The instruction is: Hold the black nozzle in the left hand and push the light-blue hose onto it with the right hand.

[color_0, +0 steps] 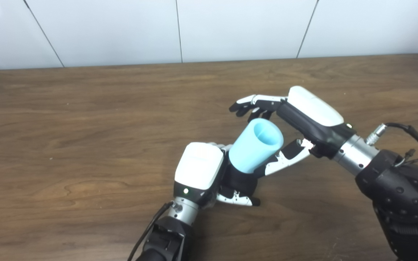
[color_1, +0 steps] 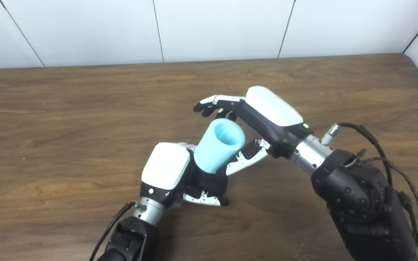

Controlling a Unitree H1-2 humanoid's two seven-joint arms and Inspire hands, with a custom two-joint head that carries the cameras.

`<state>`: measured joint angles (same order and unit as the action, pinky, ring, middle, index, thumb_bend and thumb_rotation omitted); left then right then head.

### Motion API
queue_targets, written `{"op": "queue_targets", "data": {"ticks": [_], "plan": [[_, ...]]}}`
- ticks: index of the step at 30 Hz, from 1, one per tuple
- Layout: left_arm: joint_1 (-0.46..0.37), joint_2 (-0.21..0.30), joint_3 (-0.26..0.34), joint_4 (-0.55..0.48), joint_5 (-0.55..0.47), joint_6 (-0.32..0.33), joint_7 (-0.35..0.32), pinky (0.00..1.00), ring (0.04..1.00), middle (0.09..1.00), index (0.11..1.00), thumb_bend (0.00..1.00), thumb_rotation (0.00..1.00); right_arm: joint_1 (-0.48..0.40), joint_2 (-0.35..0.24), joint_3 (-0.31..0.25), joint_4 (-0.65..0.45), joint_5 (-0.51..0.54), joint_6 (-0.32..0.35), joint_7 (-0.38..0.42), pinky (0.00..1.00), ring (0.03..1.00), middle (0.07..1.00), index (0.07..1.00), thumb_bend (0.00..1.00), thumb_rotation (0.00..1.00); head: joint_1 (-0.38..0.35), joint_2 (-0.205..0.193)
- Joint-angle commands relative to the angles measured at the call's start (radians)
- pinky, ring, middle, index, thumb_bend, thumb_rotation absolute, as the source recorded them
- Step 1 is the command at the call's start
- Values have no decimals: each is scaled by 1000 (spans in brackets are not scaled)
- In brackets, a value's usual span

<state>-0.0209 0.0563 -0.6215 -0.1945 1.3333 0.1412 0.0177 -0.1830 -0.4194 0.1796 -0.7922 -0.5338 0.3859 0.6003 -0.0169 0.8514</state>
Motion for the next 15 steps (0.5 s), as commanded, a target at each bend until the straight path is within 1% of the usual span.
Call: {"op": "queue_targets", "data": {"ticks": [1,4,5,7,8,9,10,11,13,15], "plan": [[9,-11,-16,14,7,-3,-23,421,489,405,499,522,0,-14,0,-14,-18,3,-37,-28,553,645,720,757,953,164,0,1],[10,-11,-16,14,8,-4,-18,424,490,405,500,522,0,-8,3,-15,-12,16,-49,-38,544,622,677,715,913,159,0,1],[10,-11,-16,14,9,-3,-19,423,490,405,500,522,0,-7,4,-16,-12,22,-45,-38,517,583,637,690,884,143,0,1],[10,-12,-17,11,10,-1,-25,425,491,405,501,522,0,-5,6,-17,-12,35,-45,-41,448,495,551,620,827,68,0,1],[10,-12,-17,11,9,-1,-27,426,493,405,500,522,0,-4,5,-17,-9,43,-54,-44,415,451,500,578,679,35,0,1],[10,-12,-16,11,8,-1,-27,427,494,405,500,522,0,-2,4,-16,-6,48,-63,-48,392,423,478,550,604,17,0,1],[11,-13,-16,11,7,-1,-25,427,493,405,501,522,0,0,3,-15,-4,51,-69,-50,375,405,469,525,559,7,-1,2],[11,-13,-16,11,7,-2,-23,426,491,404,500,522,0,1,1,-13,-2,50,-73,-50,367,405,476,505,545,3,-1,2],[10,-13,-18,10,14,1,-30,424,490,406,500,522,0,3,-3,-9,0,43,-79,-47,366,395,507,503,523,0,-1,2],[10,-14,-19,10,18,3,-32,422,491,407,500,522,0,5,-4,-9,-1,39,-77,-45,375,394,513,507,517,0,0,3]]}}
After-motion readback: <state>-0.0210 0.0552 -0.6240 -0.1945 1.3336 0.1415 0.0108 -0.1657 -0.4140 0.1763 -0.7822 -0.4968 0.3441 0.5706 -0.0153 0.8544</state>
